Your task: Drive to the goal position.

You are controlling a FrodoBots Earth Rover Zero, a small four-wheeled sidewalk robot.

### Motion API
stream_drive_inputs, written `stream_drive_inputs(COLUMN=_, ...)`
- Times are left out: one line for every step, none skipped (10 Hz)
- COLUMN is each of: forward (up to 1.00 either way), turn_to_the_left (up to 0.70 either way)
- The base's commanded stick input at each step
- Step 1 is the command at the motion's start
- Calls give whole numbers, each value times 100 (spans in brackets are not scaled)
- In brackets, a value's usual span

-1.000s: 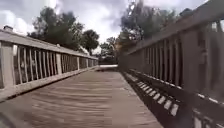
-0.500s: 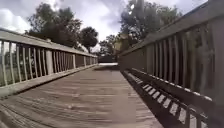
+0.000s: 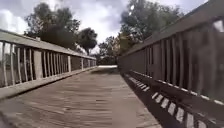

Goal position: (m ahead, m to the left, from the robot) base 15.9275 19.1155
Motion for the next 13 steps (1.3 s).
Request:
stream_drive_inputs(forward=83, turn_to_the_left=0)
stream_drive_inputs(forward=83, turn_to_the_left=0)
stream_drive_inputs(forward=83, turn_to_the_left=0)
stream_drive_inputs(forward=83, turn_to_the_left=0)
stream_drive_inputs(forward=83, turn_to_the_left=0)
stream_drive_inputs(forward=83, turn_to_the_left=0)
stream_drive_inputs(forward=83, turn_to_the_left=0)
stream_drive_inputs(forward=83, turn_to_the_left=0)
stream_drive_inputs(forward=83, turn_to_the_left=0)
stream_drive_inputs(forward=83, turn_to_the_left=0)
stream_drive_inputs(forward=83, turn_to_the_left=0)
stream_drive_inputs(forward=83, turn_to_the_left=0)
stream_drive_inputs(forward=83, turn_to_the_left=0)
